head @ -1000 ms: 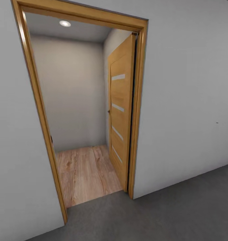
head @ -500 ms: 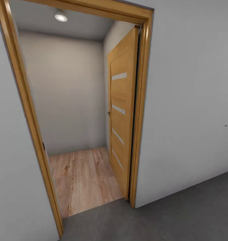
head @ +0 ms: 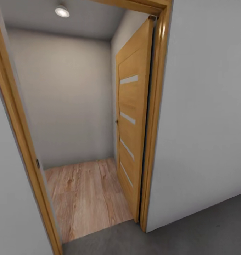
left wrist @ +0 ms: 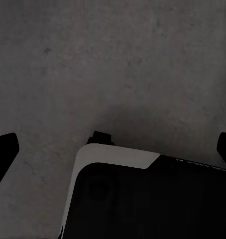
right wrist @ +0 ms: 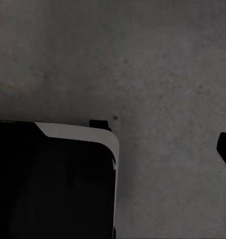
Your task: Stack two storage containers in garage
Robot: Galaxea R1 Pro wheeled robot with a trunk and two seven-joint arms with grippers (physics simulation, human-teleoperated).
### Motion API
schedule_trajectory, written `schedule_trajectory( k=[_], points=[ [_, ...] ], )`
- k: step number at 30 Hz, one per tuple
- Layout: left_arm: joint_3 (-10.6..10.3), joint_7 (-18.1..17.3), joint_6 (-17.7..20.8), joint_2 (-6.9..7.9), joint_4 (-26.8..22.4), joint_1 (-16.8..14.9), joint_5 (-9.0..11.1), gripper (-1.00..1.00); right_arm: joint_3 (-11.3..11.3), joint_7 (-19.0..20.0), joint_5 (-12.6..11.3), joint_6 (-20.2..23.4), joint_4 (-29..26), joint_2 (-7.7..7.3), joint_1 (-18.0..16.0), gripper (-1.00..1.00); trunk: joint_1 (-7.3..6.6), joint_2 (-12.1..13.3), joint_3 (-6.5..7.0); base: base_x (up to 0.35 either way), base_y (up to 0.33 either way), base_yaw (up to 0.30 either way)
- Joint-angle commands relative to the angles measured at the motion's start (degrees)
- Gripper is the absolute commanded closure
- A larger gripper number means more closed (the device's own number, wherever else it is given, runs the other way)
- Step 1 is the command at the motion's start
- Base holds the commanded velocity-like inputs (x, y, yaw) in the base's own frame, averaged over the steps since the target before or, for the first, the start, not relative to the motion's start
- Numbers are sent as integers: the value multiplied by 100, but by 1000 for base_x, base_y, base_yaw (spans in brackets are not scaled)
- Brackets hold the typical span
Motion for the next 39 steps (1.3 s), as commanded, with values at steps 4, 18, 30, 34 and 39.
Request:
schedule_trajectory(
  k=[4,18,30,34,39],
  points=[
    [-1,6,-18,-1,6,-6,28,-100,48,-2,-45,-30,15,1,-6,-100,5,-7,-9,321,-77,246],
    [0,10,-18,-1,6,-6,28,-100,48,-2,-45,-30,15,1,-6,-100,5,-7,-9,321,-90,269],
    [0,23,-18,-1,6,-6,28,-100,48,-2,-46,-30,15,1,-7,-100,5,-7,-9,321,-91,270],
    [0,23,-18,-1,6,-6,28,-100,48,-2,-45,-30,15,1,-7,-100,5,-7,-9,321,-91,270],
    [0,23,-18,-1,6,-6,28,-100,49,-2,-46,-30,16,1,-6,-100,5,-7,-9,321,-91,270]
  ],
)
